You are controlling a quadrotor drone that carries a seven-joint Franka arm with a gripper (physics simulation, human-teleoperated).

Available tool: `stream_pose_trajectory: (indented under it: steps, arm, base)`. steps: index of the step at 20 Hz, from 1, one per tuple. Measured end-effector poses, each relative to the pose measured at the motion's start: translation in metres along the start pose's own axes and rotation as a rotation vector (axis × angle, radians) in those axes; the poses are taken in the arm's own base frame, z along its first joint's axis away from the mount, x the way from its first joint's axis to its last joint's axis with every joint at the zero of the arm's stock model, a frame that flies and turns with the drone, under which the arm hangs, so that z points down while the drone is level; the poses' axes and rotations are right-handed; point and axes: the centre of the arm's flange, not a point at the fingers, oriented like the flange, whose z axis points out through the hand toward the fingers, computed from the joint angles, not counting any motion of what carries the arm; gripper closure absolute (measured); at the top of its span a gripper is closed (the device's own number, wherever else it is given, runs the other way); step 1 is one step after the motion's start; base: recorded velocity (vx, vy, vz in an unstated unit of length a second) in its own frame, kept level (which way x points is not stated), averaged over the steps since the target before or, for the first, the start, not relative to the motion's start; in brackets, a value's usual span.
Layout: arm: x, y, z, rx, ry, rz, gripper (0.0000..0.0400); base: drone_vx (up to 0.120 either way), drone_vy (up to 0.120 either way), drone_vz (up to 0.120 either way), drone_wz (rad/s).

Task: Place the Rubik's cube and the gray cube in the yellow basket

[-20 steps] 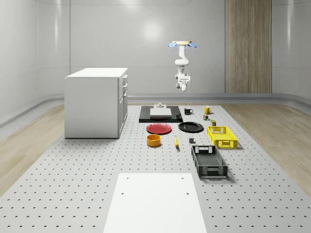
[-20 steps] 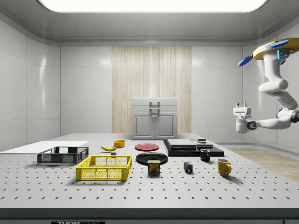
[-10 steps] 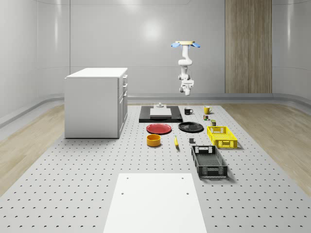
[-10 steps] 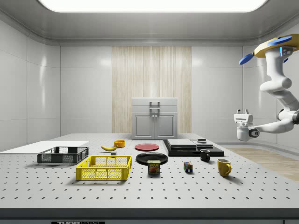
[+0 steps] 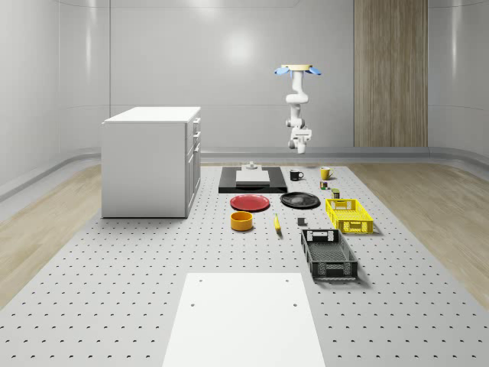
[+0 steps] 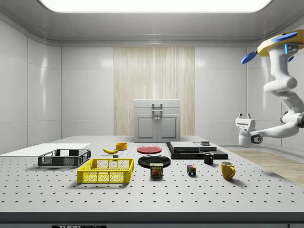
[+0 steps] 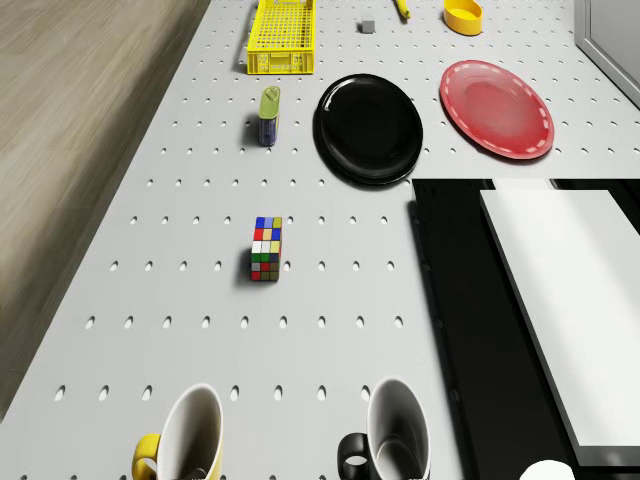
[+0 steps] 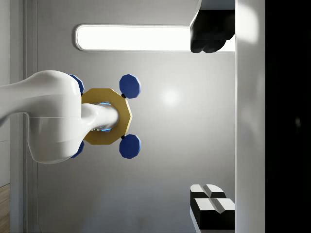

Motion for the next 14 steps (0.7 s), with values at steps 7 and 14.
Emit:
stream_pose_trajectory:
  steps: [7,14]
  arm:
    - [-0.0002,0.0002,-0.0017,0.004,0.004,0.000,0.0000]
    - [-0.0007,0.0005,-0.0020,0.007,0.009,0.000,0.0000]
  base:
    - [0.120,0.120,0.000,0.000]
    - [0.120,0.120,0.000,0.000]
